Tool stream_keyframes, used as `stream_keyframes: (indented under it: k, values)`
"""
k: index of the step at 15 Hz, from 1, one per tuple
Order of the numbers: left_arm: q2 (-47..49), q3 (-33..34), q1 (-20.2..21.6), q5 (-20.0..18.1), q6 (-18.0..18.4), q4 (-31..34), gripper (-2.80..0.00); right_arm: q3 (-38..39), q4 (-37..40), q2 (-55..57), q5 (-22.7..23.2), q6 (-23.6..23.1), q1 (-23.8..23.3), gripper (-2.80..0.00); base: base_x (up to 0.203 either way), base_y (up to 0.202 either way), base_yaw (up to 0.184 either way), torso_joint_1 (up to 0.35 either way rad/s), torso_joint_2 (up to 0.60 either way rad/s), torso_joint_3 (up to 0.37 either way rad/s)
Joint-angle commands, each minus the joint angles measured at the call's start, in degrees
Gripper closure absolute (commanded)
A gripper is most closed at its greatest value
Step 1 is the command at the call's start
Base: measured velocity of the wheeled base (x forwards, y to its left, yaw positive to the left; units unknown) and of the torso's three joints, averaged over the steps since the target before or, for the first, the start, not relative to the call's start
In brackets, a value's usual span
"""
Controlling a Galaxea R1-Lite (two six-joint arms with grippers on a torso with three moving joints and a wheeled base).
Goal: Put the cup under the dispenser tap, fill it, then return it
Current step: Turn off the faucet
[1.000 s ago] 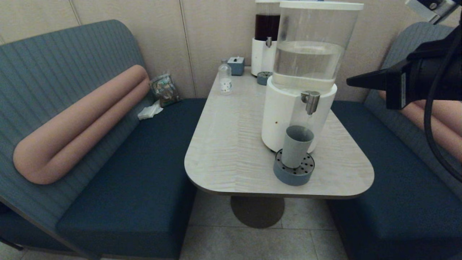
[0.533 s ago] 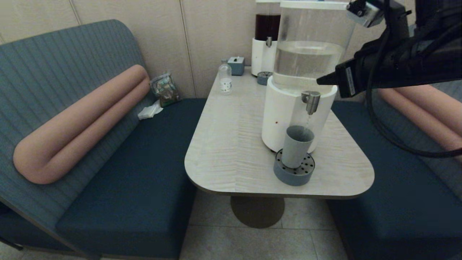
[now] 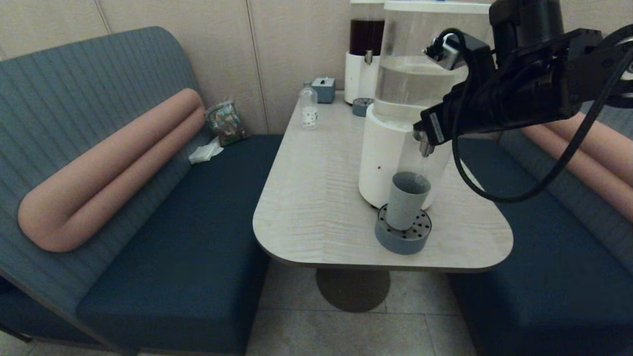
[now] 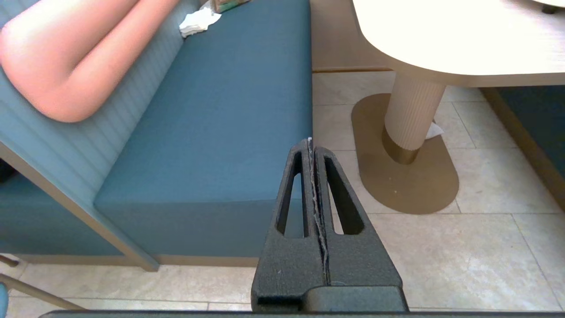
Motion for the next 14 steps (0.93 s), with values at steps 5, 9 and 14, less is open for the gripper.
stream_keyframes:
  k: [5,9,14]
  values:
    - [-0.01,0.00,-0.01,-0.02,0.01,0.00,0.00,-0.39,-0.19,1.90,-0.18,-0.07,-0.14,0.00,0.000,0.000,0.000,0.000,0.00,0.000]
    - [-0.01,0.00,0.08,-0.02,0.01,0.00,0.00,-0.39,-0.72,1.82,-0.18,-0.07,-0.58,0.00,0.000,0.000,0.000,0.000,0.00,0.000]
    - [-0.01,0.00,-0.01,-0.02,0.01,0.00,0.00,-0.39,-1.98,1.97,-1.47,-0.57,-0.93,0.00,0.000,0.000,0.000,0.000,0.00,0.000]
